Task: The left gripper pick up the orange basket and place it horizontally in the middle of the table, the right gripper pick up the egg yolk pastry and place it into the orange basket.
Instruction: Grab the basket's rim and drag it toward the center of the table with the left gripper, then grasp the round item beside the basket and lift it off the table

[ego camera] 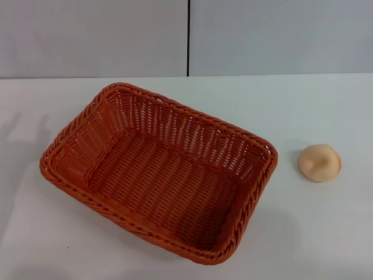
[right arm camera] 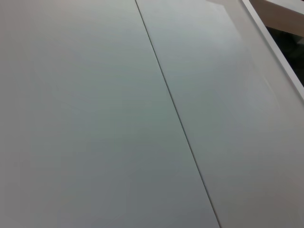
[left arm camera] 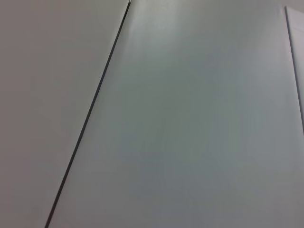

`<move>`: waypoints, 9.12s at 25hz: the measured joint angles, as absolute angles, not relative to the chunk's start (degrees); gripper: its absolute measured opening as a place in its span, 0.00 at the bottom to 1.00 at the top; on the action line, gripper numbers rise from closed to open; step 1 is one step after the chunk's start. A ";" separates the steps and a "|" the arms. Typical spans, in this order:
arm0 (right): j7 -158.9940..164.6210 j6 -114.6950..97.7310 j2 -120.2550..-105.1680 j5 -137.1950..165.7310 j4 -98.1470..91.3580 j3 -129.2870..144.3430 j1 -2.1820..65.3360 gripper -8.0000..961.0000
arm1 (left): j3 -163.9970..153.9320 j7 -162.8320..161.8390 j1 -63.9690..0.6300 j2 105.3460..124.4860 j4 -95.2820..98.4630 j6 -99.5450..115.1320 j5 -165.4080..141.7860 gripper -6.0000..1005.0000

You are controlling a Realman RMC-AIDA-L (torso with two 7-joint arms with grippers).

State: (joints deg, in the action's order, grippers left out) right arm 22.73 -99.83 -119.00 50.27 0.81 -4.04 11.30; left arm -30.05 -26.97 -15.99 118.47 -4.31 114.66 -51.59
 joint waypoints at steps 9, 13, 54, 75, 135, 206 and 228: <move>22.76 -100.10 -119.00 50.27 0.88 -4.18 10.87 0.86 | -29.64 -27.15 -16.23 118.47 -4.30 114.45 -51.35 0.56; 22.77 -99.96 -119.00 50.27 0.88 -4.19 10.99 0.86 | -29.96 -27.21 -16.41 118.48 -3.84 114.46 -51.56 0.56; 23.73 -96.52 -118.65 50.00 -1.05 -4.48 12.95 0.86 | -53.17 -120.25 -28.57 117.73 78.77 87.35 -122.72 0.60; 23.73 -95.05 -118.74 50.19 -1.76 -4.15 13.89 0.85 | -55.05 -122.79 -32.67 118.11 71.53 83.47 -137.70 0.77; 24.08 -89.81 -118.65 50.45 -1.74 -3.87 15.29 0.84 | -53.04 -141.89 -16.00 118.24 76.93 79.87 -117.48 0.18; 24.11 -84.41 -118.47 53.47 -4.31 -3.87 20.43 0.83 | -40.94 -129.14 -8.61 113.91 54.91 92.09 -104.06 0.72; 105.80 -88.76 -108.43 99.86 -43.63 24.10 27.41 0.83 | -20.15 -80.92 -21.08 117.95 40.62 98.12 -87.96 0.71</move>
State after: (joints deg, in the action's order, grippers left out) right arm 105.80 -88.76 -108.43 99.86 -43.63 24.10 27.41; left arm -20.15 -80.92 -21.08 117.95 40.62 98.12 -87.96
